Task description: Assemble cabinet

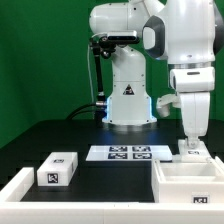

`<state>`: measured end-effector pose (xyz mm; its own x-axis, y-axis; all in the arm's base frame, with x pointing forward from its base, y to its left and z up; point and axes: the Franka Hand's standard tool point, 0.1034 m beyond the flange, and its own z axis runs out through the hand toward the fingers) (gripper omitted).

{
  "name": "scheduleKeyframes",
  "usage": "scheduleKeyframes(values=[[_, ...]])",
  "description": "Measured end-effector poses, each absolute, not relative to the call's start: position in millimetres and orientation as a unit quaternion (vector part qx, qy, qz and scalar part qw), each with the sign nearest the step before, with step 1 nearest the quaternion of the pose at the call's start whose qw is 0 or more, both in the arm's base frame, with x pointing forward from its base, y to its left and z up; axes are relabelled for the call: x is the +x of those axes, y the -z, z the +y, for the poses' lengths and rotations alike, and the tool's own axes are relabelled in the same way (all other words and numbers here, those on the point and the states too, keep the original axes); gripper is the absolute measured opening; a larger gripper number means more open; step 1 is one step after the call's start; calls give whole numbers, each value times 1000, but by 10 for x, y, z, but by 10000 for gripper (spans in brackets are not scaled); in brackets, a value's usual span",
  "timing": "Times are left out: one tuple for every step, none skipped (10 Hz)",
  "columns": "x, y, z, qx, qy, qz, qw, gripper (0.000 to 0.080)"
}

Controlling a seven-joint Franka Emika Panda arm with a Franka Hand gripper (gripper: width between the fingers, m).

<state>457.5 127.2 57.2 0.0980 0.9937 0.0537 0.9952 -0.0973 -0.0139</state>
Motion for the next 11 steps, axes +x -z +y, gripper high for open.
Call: scheduleKeyframes(values=[[4592, -583, 1282, -740, 17, -672, 22, 62], [4599, -585, 1276, -740, 17, -672, 22, 62], [4602, -583, 1273, -740, 17, -672, 22, 62], [4616, -585, 1275, -740, 18, -672, 22, 62], [4647, -594, 1279, -740, 20, -672, 21, 62], [4696, -597, 1289, -735, 20, -678, 22, 62], [4747, -592, 1298, -732, 19, -681, 23, 62], [4729, -577, 1294, -734, 18, -678, 24, 62], [4721, -571, 1292, -734, 17, -678, 25, 62], [4721, -570, 1292, -734, 17, -678, 25, 63], [4721, -570, 1292, -734, 17, -678, 25, 63]])
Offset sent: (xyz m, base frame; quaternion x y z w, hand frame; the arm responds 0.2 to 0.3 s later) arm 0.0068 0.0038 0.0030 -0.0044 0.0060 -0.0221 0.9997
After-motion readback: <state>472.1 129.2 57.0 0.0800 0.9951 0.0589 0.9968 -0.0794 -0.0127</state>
